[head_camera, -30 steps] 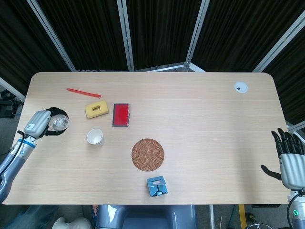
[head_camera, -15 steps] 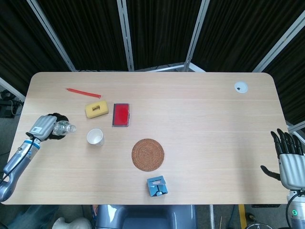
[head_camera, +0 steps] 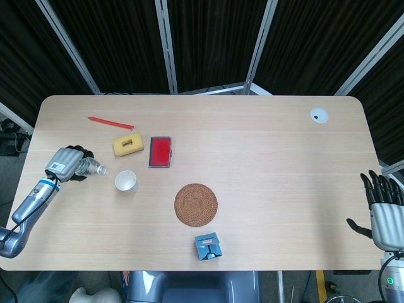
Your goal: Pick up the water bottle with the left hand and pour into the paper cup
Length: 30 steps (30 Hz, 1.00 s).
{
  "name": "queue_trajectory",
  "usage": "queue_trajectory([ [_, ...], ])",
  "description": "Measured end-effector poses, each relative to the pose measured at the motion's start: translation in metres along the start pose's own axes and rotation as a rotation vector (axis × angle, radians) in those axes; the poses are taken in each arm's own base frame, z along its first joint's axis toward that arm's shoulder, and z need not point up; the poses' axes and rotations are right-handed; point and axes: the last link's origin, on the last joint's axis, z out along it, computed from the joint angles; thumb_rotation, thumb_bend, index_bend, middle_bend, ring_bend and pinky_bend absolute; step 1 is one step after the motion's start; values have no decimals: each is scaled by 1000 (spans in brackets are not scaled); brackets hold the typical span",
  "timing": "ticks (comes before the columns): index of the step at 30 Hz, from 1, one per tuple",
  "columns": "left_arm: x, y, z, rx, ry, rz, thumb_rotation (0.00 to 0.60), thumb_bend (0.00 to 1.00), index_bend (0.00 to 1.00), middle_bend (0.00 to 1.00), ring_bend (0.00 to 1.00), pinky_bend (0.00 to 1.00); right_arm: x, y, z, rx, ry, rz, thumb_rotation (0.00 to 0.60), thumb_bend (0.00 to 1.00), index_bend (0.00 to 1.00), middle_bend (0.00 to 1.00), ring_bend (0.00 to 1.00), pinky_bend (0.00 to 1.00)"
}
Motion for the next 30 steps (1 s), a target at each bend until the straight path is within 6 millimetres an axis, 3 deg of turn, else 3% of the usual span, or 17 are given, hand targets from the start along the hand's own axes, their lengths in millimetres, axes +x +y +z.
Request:
queue_trajectory([
  [19,-3,25,23,-4,-38,91,600,619,588,451,282,316,2,3,2,-13,12,-6,600,0,0,0,0,0],
  [30,0,28,28,-4,-34,193,600,619,585,450,281,316,3,4,1,-18,12,-5,600,0,0,0,0,0],
])
